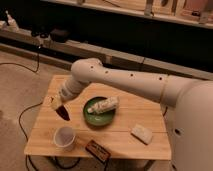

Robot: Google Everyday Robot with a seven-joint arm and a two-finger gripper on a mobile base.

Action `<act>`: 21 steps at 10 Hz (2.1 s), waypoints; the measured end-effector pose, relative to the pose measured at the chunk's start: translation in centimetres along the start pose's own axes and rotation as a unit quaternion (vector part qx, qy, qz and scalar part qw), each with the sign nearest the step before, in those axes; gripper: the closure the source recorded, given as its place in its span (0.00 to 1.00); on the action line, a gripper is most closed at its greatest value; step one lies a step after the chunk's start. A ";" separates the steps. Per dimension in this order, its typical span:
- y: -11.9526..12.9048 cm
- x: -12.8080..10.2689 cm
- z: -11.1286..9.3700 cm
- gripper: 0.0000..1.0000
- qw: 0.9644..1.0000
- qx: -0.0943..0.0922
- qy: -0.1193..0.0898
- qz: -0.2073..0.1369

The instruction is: Place the pepper in the ceramic cup

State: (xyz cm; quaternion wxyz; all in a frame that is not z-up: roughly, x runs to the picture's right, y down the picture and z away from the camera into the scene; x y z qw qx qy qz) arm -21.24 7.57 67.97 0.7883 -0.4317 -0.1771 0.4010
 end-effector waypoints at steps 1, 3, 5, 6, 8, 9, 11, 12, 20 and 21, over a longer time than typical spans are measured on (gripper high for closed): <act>0.6 0.7 0.3 1.00 1.000 -0.006 0.002 -0.005; 1.8 2.0 1.2 1.00 1.000 -0.017 0.005 -0.014; 2.3 2.9 1.6 1.00 0.999 -0.024 0.003 -0.021; 2.4 3.2 1.7 0.99 0.999 -0.025 0.001 -0.026; 2.6 3.5 2.0 0.86 0.999 -0.026 0.000 -0.034; 2.7 3.8 2.1 0.76 0.999 -0.029 0.001 -0.040; 3.1 4.2 2.3 0.53 0.998 -0.033 0.000 -0.055; 3.1 4.3 2.4 0.44 0.998 -0.033 0.000 -0.060; 3.0 4.9 2.8 0.23 0.997 -0.029 0.006 -0.064; 3.0 4.9 2.8 0.23 0.997 -0.029 0.006 -0.064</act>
